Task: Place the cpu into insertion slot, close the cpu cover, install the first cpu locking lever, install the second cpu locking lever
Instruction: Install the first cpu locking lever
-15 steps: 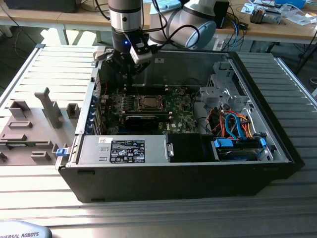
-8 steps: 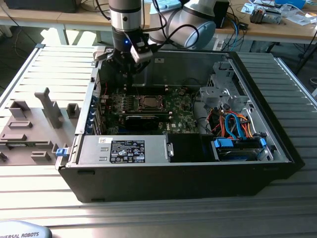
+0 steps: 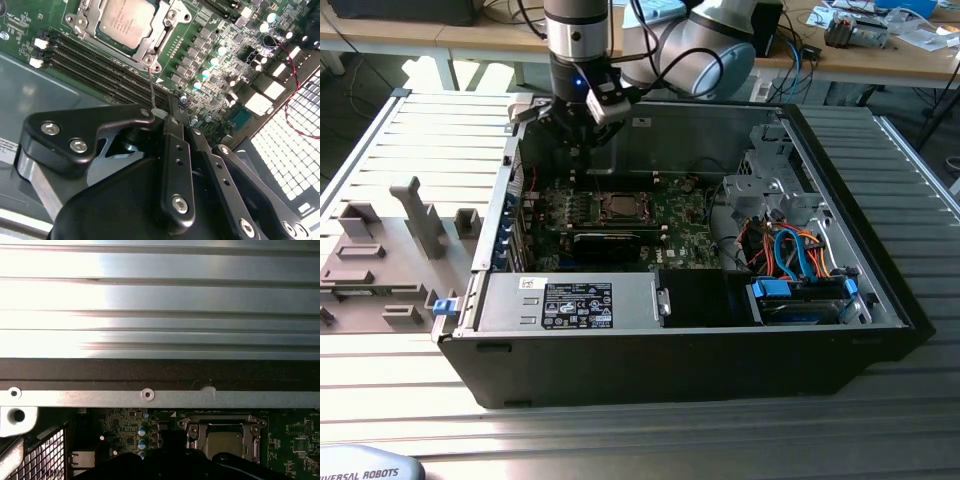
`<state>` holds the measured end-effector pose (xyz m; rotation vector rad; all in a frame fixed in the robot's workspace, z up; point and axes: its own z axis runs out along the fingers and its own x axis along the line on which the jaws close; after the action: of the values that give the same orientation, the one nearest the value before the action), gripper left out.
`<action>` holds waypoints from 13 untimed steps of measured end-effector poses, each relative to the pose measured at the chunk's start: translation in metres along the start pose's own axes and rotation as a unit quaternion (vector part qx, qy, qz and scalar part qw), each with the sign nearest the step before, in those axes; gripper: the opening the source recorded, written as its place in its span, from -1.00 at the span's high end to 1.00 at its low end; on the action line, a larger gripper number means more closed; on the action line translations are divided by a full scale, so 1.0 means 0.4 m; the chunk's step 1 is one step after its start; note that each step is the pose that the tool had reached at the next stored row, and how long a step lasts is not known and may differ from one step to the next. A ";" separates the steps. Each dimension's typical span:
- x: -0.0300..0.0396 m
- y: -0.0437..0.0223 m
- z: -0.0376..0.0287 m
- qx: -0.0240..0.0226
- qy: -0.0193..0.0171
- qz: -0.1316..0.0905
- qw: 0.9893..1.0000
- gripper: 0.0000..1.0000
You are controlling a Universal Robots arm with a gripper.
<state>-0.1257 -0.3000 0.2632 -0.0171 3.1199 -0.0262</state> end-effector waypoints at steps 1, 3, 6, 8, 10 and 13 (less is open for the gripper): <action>-0.001 0.000 0.000 0.000 0.000 0.000 1.000 0.79; -0.003 0.000 0.000 0.000 0.000 0.000 1.000 0.79; -0.006 0.000 0.000 0.000 0.000 0.000 1.000 0.79; -0.007 0.000 0.000 0.000 0.000 0.000 1.000 0.79; -0.009 0.000 0.000 0.001 0.000 0.000 1.000 0.79; -0.011 0.000 0.000 0.001 0.000 0.000 1.000 0.79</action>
<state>-0.1214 -0.2998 0.2632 -0.0170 3.1199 -0.0279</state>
